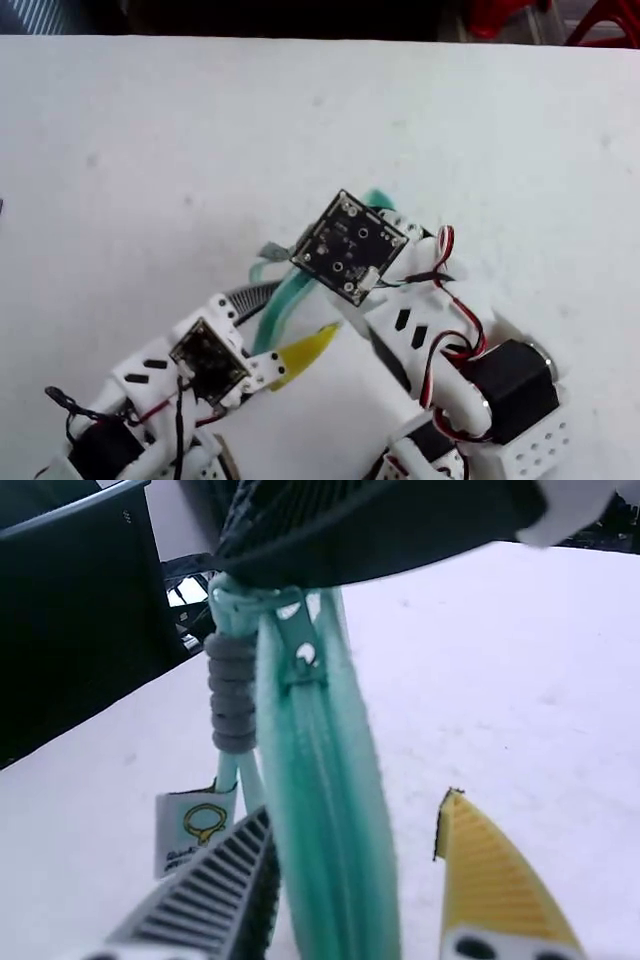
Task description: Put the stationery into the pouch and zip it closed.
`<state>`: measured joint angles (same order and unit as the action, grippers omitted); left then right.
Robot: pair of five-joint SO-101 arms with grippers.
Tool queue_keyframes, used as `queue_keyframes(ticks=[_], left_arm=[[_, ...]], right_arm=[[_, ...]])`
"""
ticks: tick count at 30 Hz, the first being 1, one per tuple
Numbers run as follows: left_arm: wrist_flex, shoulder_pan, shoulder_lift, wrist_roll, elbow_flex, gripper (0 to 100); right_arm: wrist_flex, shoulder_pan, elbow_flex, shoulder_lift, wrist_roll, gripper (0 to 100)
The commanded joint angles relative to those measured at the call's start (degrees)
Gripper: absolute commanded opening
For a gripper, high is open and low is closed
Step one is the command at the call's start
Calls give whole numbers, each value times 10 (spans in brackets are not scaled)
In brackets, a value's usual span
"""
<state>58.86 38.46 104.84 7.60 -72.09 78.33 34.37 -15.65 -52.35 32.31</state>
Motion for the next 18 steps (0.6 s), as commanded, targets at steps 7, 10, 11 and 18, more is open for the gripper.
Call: queue_keyframes(ticks=[7, 10, 11, 18], left_arm=[[-48, 32, -1, -4, -5, 247], [-40, 42, -1, -2, -5, 247], [-41, 40, -1, -2, -5, 247], [-41, 38, -1, -2, -2, 223]], right_arm=[[-13, 4, -41, 6, -3, 18], [-16, 15, -40, 7, -3, 18], [-15, 27, -40, 7, -3, 18], [-15, 66, -42, 7, -7, 18]])
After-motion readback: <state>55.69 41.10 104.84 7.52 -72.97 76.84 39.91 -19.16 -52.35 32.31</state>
